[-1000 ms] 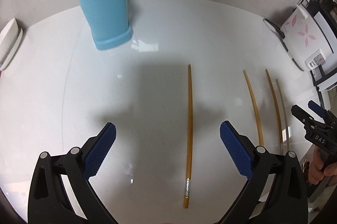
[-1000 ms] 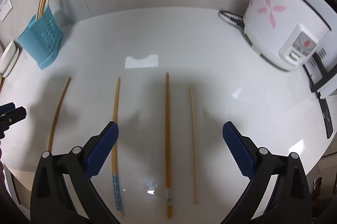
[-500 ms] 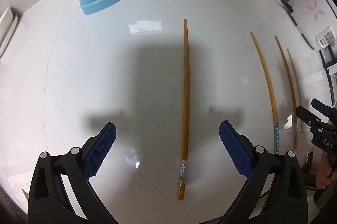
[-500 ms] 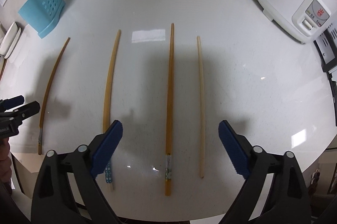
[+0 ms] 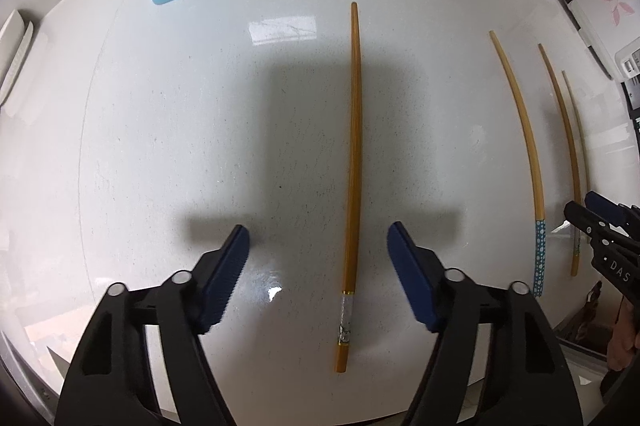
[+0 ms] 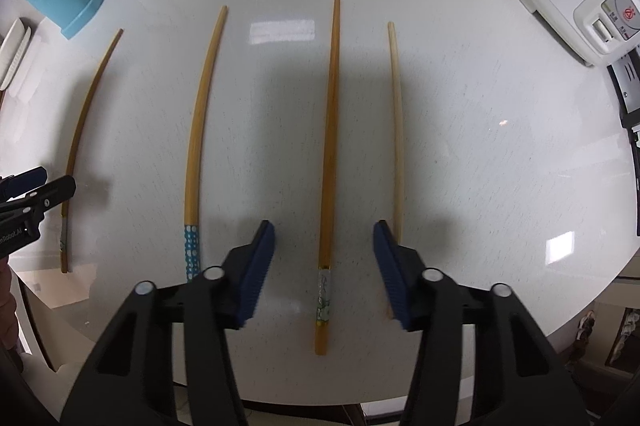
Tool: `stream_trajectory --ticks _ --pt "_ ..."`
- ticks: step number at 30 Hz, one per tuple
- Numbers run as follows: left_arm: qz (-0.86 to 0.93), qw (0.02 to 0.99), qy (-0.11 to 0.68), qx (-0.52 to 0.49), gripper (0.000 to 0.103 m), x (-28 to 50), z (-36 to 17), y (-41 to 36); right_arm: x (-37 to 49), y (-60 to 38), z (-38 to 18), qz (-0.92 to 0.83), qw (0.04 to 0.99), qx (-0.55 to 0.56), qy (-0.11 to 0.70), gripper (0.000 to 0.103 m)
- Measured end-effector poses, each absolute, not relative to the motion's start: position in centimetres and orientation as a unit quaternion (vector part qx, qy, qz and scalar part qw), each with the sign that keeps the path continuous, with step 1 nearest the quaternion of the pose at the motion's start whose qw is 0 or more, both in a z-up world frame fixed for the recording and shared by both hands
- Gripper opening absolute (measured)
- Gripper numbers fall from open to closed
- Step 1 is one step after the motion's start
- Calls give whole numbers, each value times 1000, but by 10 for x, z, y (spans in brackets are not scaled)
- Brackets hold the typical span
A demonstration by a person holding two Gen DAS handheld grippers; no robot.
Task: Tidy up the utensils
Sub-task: 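Grasp a chopstick with green-printed end using the right tool, then lift and carry the green-ended chopstick with the right tool toward the holder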
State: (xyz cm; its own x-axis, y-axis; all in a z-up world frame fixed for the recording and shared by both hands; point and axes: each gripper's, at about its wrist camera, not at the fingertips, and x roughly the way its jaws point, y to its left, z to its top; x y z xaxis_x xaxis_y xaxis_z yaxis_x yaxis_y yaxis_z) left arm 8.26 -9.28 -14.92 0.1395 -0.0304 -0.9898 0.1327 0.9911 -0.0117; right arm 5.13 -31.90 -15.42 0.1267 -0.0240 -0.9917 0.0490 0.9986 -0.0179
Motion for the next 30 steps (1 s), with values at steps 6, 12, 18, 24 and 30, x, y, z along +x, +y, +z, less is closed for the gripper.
stream_trajectory --ticks 6,12,18,24,30 --pt "-52 751 655 60 38 83 -148 -100 56 -312 -154 -32 741 16 670 31" --pt "-61 739 669 57 7 83 -146 -102 67 -304 -155 -38 728 13 685 13" --pt "-61 737 672 50 6 87 -144 -99 76 -280 -156 -55 719 -29 693 6" --pt "-64 739 669 48 6 88 -142 -103 77 -283 -158 -56 718 -12 693 6" --pt "-66 744 664 44 6 85 -137 -101 76 -288 -156 -53 719 4 693 6"
